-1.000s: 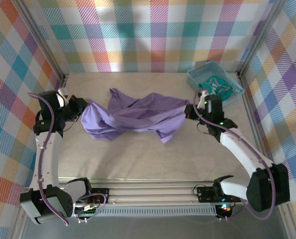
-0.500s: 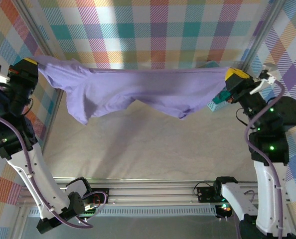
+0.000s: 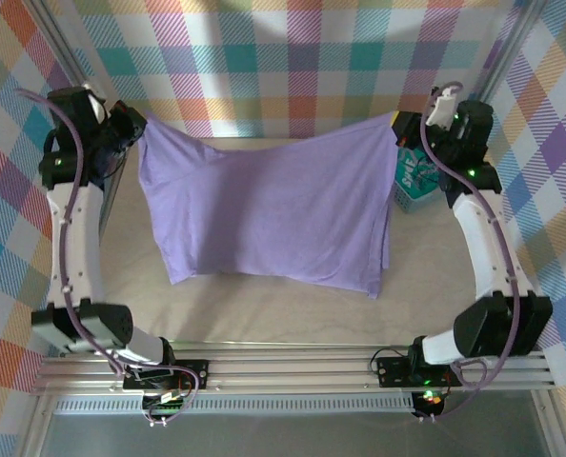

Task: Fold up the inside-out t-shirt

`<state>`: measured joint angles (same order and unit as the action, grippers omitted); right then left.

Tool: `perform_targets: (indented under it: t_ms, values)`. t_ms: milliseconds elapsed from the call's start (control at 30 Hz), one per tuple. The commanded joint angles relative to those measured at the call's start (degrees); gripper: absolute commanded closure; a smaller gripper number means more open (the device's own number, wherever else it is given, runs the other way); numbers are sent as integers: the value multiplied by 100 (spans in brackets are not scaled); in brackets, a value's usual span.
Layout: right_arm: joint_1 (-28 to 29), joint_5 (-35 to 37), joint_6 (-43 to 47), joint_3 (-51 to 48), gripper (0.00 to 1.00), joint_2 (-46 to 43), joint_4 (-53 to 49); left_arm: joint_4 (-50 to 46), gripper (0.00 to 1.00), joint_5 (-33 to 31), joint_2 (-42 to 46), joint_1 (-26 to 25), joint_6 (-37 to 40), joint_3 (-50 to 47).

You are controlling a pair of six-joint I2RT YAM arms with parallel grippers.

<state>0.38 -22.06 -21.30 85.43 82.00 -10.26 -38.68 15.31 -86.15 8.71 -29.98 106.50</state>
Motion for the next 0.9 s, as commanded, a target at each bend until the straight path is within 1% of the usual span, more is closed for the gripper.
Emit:
perform_targets:
  t_ms: [0, 67, 333, 433, 533, 600, 700, 800, 867]
  values:
    - [12, 34, 376, 723, 100, -591, 15, -187, 100, -572, 516, 25, 497, 948]
    - [7, 122, 590, 782, 100, -913, -203, -356, 100, -783, 849, 60, 656, 1237]
    - [14, 237, 807, 563, 100, -2536, -746, -417, 100, -1305, 2421, 76, 1059, 1272]
    - [12, 372, 889, 645, 100, -3113, -973, -532, 100, -1586, 2850, 77, 1325, 1455]
    - [13, 457, 935, 824, 100, -3481, -1129, -528, 100, -1859, 3139, 78, 1574, 1614]
    - [6, 449, 943, 943, 100, -3573, -1172, -531, 100, -1970, 3166, 74, 1684, 1717]
    - [7, 449, 950, 1028, 100, -3505, -1128, -662, 100, -1859, 2873, 75, 1767, 1929]
    - [8, 408, 976, 1111, 100, -3110, -1036, -616, 100, -1614, 2267, 78, 1761, 2076]
    - [6, 323, 967, 1142, 100, -2775, -907, -494, 100, -1570, 1875, 78, 1754, 2112]
